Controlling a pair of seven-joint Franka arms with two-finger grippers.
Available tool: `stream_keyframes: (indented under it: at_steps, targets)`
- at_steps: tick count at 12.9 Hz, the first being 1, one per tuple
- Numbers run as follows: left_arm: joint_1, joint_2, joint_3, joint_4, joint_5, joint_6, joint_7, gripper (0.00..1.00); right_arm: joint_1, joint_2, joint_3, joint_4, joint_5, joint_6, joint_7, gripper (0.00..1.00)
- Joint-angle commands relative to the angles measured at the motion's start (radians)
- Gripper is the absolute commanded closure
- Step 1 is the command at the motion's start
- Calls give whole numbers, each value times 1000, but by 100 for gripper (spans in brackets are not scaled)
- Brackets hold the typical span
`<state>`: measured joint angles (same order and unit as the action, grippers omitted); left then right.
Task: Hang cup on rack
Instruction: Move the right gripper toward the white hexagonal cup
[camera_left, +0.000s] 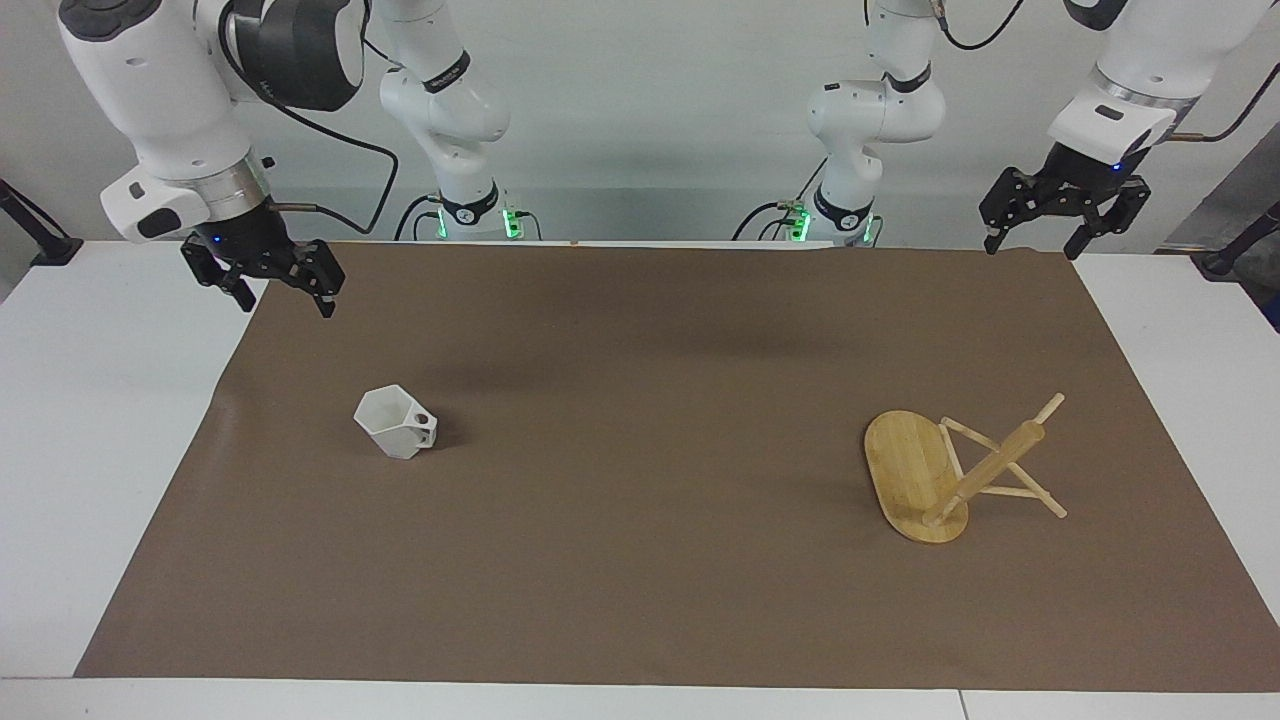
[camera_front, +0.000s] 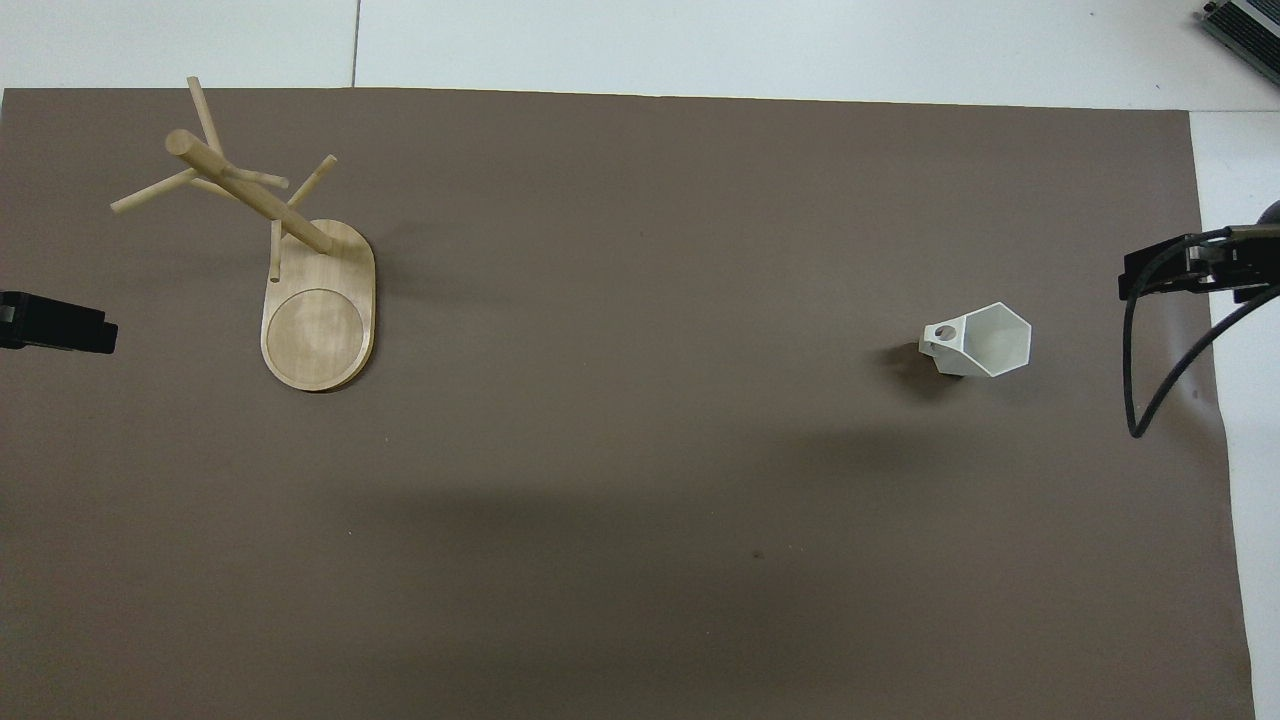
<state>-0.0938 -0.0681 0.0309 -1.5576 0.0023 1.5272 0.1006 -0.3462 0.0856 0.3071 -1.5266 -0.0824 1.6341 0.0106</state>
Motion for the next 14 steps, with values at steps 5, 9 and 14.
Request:
stream_keyframes:
  at_steps: [5, 9, 14]
  targets:
    - [12, 10, -6, 28, 15, -56, 8, 0, -13, -35, 1, -55, 26, 9, -64, 0]
    - [12, -6, -6, 7, 16, -59, 10, 0, -14, -52, 0, -112, 26, 87, -67, 0]
    - [9, -30, -14, -2, 16, -75, 11, 0, -20, -41, 0, -271, 26, 291, -63, 0]
